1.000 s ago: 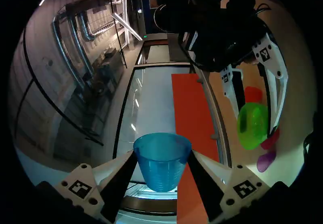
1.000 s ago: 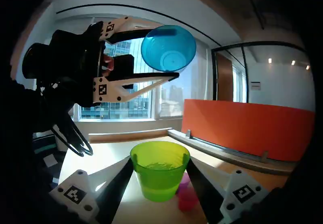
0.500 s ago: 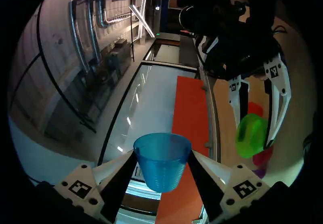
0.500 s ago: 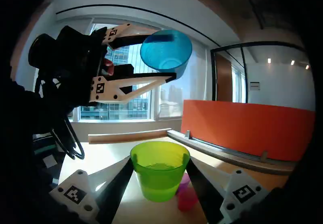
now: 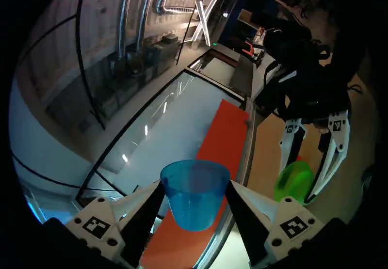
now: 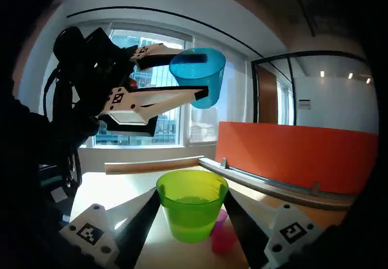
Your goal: Pour water
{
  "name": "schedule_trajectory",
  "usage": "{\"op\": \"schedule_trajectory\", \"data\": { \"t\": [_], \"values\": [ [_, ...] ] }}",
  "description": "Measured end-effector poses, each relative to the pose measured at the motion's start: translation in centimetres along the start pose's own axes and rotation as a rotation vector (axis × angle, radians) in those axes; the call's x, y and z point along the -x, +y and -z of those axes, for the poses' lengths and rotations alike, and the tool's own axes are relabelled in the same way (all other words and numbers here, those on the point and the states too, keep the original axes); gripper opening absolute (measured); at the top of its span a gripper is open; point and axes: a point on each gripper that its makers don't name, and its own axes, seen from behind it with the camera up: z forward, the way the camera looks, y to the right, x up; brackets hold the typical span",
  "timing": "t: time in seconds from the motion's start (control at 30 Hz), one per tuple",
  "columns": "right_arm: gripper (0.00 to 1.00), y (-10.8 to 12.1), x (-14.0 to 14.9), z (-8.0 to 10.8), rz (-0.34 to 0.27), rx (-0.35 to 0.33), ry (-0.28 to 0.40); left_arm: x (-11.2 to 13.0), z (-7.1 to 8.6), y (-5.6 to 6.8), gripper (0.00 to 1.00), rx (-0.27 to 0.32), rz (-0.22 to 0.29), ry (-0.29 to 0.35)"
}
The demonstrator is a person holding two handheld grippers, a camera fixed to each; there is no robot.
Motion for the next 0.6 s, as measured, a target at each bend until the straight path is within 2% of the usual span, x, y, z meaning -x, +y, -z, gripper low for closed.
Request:
{"op": "schedule_trajectory", "data": {
  "t": [0.3,0.6],
  "values": [
    [0.89,0.1,-0.3,0.3,0.001,0.004,0.009,0.6,0.2,-0.8,0.85,-0.005,0.192,-0.015],
    [0.89,0.3,-0.7,0.5,0.001,0.011,0.015,1.0,-0.2,-1.5,0.85,0.003,0.385,-0.007]
  ]
}}
